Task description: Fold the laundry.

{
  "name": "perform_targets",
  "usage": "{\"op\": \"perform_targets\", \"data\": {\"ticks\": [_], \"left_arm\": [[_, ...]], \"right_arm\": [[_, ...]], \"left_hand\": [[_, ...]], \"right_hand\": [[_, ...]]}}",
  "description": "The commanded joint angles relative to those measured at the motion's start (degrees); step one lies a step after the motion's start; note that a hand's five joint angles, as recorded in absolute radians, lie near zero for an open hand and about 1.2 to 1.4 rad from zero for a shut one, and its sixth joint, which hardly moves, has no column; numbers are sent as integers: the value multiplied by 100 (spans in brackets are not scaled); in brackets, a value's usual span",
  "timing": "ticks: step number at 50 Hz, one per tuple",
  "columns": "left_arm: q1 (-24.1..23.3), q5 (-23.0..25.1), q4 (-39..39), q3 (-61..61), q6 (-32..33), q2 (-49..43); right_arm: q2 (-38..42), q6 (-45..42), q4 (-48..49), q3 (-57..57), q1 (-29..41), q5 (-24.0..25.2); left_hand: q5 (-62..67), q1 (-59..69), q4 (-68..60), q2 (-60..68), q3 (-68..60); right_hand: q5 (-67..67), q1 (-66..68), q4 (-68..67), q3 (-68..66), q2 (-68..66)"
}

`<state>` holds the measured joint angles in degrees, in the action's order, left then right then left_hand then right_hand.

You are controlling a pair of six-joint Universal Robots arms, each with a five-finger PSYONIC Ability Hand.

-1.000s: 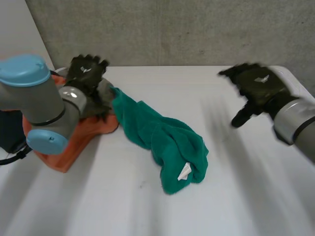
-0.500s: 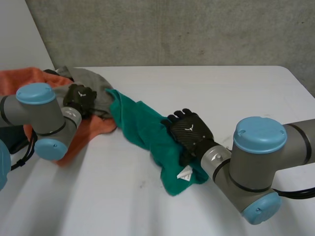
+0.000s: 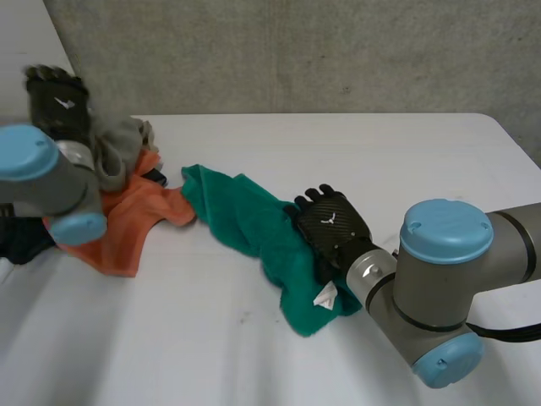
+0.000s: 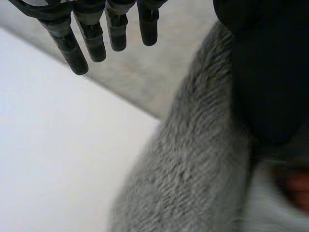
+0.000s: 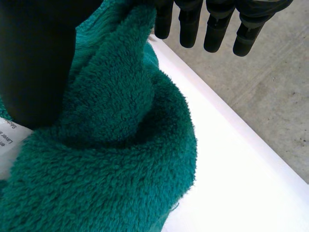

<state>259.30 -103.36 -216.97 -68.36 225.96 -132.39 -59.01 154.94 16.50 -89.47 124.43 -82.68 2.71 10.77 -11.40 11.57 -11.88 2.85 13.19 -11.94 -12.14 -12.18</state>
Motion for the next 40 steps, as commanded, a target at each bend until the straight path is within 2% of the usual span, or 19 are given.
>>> {"op": "perform_targets", "data": {"ticks": [1,4,8,14,18,20,22,23,26,29,34,35,37,40], "left_arm": [[-424,176,558,-993,-52,511],[-617,632,962,-1538,-113,793],[-776,1483,1314,-1961,-157,864],[-706,1679,1306,-1681,-105,627],[-478,1513,1315,-1092,-69,126],[-363,1425,1315,-820,-61,-41],[-302,1407,1315,-661,-52,-112],[-284,1363,1315,-530,-52,-199],[-240,1337,1280,-362,-8,-314],[-161,960,1052,-108,89,-393],[549,-444,263,165,544,-288],[603,-578,139,157,615,-270],[674,-659,-99,69,695,-209],[630,-501,-311,-115,704,-138]], "right_arm": [[-40,-8,-7,-97,-77,-3],[-40,-8,-7,-176,-77,6],[-84,-8,-7,-264,-77,23],[-119,-17,-7,-325,-86,41],[-128,-17,-7,-387,-77,41],[-154,-17,-7,-405,-77,41],[-172,-17,-7,-431,-86,41],[-172,-17,-7,-440,-86,41],[-189,-17,-7,-440,-86,32],[-198,-17,-7,-431,-86,41],[-286,-17,-7,-405,-77,32],[-304,-17,-7,-387,-77,41],[-330,-17,-7,-370,-77,32],[-330,-17,-7,-369,-68,32]], "left_hand": [[-271,-77,140,-157,188],[-271,-77,140,-157,188],[-267,-73,136,-153,184],[-217,-22,85,-102,133],[403,598,-535,518,-487],[2013,2208,-2145,2128,-2096],[4162,4356,-4293,4276,-4245],[6505,6700,-6636,6619,-6588],[6729,6923,-6860,6843,-6812],[6729,6923,-6860,6843,-6812],[6729,6923,-6860,6843,-6812],[6729,6923,-6860,6843,-6812],[6729,6923,-6860,6843,-6812],[6729,6923,-6860,6843,-6812]], "right_hand": [[-285,-319,194,214,218],[-285,-319,194,214,218],[-285,-319,194,214,218],[-285,-319,194,214,218],[-285,-319,194,214,218],[-285,-319,194,214,218],[-285,-319,194,214,218],[-285,-319,194,214,218],[-285,-319,194,214,218],[-285,-319,194,214,218],[-285,-319,194,214,218],[-285,-319,194,214,218],[-285,-319,194,214,218],[-285,-319,194,214,218]]}}
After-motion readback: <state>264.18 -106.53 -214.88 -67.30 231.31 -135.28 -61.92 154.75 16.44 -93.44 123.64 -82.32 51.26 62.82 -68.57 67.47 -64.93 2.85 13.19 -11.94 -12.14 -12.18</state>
